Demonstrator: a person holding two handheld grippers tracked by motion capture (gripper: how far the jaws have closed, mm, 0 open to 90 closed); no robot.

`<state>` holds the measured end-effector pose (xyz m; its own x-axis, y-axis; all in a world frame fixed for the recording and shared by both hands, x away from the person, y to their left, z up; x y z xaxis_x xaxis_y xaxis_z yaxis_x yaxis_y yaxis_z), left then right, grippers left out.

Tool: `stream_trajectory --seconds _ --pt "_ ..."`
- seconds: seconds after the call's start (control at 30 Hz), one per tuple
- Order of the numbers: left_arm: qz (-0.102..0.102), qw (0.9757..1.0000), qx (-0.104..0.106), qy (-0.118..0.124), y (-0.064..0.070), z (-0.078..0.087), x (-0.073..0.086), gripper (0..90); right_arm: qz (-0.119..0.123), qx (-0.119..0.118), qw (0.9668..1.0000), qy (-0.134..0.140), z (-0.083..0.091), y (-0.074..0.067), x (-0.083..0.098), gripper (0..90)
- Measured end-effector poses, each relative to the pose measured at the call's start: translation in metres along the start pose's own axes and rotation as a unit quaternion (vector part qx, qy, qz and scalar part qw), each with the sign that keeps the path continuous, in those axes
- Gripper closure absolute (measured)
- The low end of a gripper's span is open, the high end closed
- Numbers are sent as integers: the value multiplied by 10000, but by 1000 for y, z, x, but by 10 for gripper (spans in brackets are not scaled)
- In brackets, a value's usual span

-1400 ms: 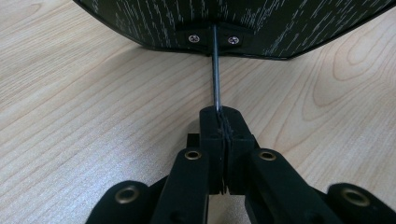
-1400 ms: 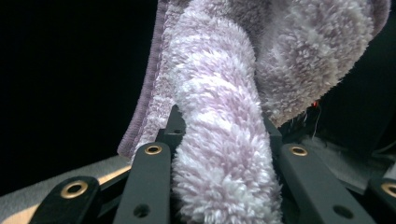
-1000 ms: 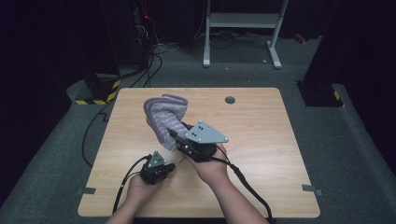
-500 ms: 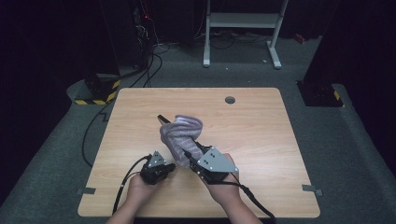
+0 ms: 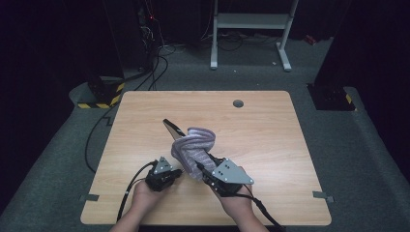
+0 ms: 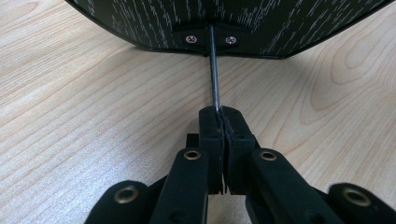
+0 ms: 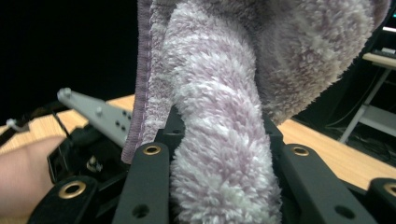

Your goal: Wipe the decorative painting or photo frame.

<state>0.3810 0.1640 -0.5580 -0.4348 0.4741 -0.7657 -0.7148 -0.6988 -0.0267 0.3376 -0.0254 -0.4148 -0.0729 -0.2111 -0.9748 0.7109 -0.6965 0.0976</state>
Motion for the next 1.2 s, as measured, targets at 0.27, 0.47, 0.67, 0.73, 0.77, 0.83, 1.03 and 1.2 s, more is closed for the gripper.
stream_trajectory --seconds 0.27,0.47,0.67,0.73,0.77,0.83,1.03,1.2 --pt "-1 10000 -9 6 0 0 0 876 29 -66 9997 214 -12 -3 -33 664" --pt "8 10000 7 17 0 0 0 875 127 -128 9995 250 -28 -5 -61 663" --pt "-56 10000 -5 0 0 0 0 878 198 -140 9995 215 -43 -6 -79 663" --pt "-45 10000 1 -1 0 1 0 877 196 -161 9995 182 -48 -5 -83 663" --pt "-38 10000 7 -1 0 1 0 878 195 -161 9996 160 -50 -5 -83 662" --pt "-26 10000 13 -1 0 1 1 877 141 -184 9996 162 -53 -4 -84 662" --pt "-32 10000 13 7 0 0 1 879 204 -173 9994 198 -48 -5 -78 663" --pt "-31 10000 24 -12 1 0 1 880 146 -165 9992 331 -36 -3 -68 661"
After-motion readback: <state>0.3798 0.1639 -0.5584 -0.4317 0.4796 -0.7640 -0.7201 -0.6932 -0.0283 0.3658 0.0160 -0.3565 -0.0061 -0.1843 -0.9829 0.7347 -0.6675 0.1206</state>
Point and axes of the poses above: each handheld gripper's, and its own axes: z roughly backward along the jaws, x roughly out of its underside, y roughly to its right, the point moved 5 cm from there along -z, roughly forward along the jaws, and after that the axes turned 3 degrees about -z, right-handed, at the moved point
